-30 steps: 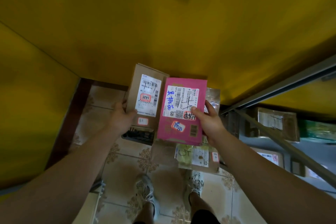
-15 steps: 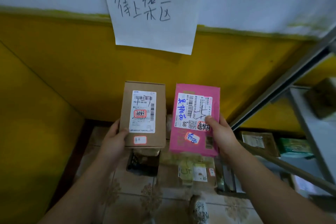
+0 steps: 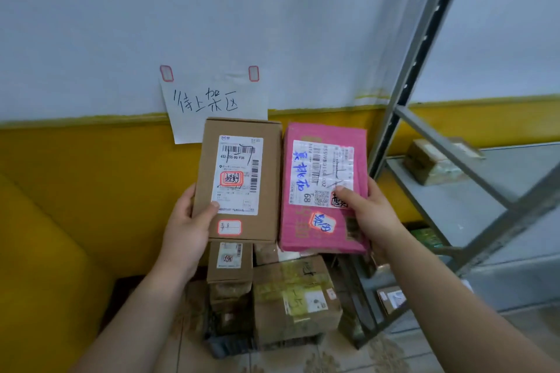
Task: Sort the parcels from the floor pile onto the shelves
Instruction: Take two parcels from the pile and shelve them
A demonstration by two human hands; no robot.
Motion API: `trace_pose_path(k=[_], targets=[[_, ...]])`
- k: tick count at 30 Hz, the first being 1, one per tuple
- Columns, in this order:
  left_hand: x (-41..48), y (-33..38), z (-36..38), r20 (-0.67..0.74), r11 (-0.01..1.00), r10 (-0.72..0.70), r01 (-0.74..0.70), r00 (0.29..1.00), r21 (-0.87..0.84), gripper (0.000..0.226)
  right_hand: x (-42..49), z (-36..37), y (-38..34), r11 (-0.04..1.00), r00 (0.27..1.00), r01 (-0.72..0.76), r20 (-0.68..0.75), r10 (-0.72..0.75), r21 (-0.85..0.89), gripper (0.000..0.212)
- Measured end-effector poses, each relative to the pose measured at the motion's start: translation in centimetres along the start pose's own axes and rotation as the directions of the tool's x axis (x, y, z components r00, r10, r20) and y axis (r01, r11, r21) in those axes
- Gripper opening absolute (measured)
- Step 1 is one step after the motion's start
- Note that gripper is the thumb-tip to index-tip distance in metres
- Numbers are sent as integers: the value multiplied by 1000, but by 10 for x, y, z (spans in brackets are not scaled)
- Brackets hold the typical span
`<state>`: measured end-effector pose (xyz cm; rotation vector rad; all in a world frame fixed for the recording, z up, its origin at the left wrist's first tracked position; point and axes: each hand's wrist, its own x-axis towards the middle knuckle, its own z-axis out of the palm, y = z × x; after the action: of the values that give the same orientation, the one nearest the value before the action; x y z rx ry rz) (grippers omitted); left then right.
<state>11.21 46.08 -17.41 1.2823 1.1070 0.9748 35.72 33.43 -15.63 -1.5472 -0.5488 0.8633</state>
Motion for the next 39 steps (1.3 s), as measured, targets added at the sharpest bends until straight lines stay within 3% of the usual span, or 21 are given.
trace_pose_path(k=[9, 14, 23, 31, 39], targets=[[-121, 31, 44, 5, 984, 147, -145, 989, -104, 40, -101, -94, -24, 986, 985, 167, -52, -167, -5, 41], [-199, 20, 71, 3, 978, 145, -143, 989, -153, 43, -168, -160, -14, 982, 978, 190, -91, -189, -4, 45], [-292, 39, 126, 181, 982, 141, -113, 973, -153, 49, -285, -264, -10, 971, 913, 238, -347, -213, 31, 36], [-357, 42, 174, 437, 988, 101, -37, 894, -151, 48, -382, -325, 32, 939, 801, 237, -597, -45, 248, 42], [-444, 39, 274, 606, 991, 81, 2, 791, -135, 48, -462, -426, 51, 924, 713, 287, -700, -32, 251, 41]])
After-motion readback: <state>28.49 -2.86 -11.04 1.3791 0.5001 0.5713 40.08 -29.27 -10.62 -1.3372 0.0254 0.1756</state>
